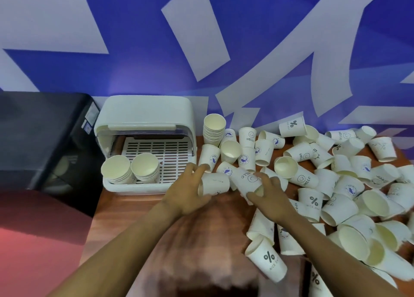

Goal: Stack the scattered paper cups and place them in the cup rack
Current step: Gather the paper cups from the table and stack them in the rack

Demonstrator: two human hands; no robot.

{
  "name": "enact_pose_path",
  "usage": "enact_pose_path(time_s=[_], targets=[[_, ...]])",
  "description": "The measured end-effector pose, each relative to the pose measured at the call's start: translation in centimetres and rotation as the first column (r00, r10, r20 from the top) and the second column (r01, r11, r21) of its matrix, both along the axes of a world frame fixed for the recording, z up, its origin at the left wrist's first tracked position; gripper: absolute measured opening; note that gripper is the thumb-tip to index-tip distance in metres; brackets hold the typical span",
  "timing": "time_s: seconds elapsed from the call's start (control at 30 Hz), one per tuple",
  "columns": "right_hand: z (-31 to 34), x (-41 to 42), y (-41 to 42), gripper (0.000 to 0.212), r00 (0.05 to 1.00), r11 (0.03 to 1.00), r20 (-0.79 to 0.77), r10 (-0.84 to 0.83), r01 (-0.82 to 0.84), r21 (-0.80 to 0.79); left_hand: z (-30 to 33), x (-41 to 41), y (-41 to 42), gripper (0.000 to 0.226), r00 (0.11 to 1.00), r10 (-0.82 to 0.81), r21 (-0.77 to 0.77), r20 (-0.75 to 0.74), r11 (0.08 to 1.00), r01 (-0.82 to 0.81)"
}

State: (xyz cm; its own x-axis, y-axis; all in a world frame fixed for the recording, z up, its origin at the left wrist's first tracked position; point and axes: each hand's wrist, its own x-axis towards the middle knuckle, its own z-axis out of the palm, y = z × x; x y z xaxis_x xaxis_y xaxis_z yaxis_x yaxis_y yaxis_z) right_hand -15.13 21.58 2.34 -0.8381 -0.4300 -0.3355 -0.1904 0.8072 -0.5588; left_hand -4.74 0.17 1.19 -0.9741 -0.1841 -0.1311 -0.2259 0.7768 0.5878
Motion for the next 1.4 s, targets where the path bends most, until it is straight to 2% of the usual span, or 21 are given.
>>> enact_pose_path(time_s=[0.1, 0.23, 0.47, 0.73, 0.9, 1.1, 1.4], targets=[[0.7, 0.9, -2.3, 0.073, 0.999, 0.999, -0.043, 0.004, -0.007, -0.051, 1.3, 1.5, -1.0, 0.072, 0.999, 0.039, 0.057, -0.012, 0.998, -0.039], [1.6, 2.1, -5.3, 0.080, 0.994, 0.994, -0.106, 0.037, -0.047, -0.099, 3.4, 3.4, -3.1, 0.076, 0.993, 0.110, 0.062, -0.038, 0.992, -0.107], [3.0, 4.9, -10.8, 0.063, 0.975, 0.983, -0.193, 0.107, -0.133, -0.127, 5.4, 7.3, -7.4, 0.065, 0.965, 0.212, 0.023, -0.152, 0.977, -0.211], [3.8, 7.5, -16.4, 0.061, 0.936, 0.947, -0.261, 0.234, -0.280, -0.156, 7.0, 10.8, -13.1, 0.064, 0.914, 0.354, -0.043, -0.198, 0.928, -0.369], [4.3, 8.1, -19.3, 0.060, 0.909, 0.920, -0.333, 0.251, -0.331, -0.211, 6.8, 11.8, -15.5, 0.059, 0.845, 0.454, -0.078, -0.282, 0.867, -0.492], [3.8, 8.9, -22.1, 0.061, 0.877, 0.896, -0.403, 0.262, -0.376, -0.235, 5.5, 11.1, -16.7, 0.059, 0.860, 0.428, -0.098, -0.276, 0.878, -0.468], [0.9, 8.1, -24.6, 0.061, 0.832, 0.907, -0.419, 0.364, -0.420, -0.045, 2.3, 9.7, -17.5, 0.055, 0.905, 0.369, -0.132, -0.211, 0.907, -0.401]])
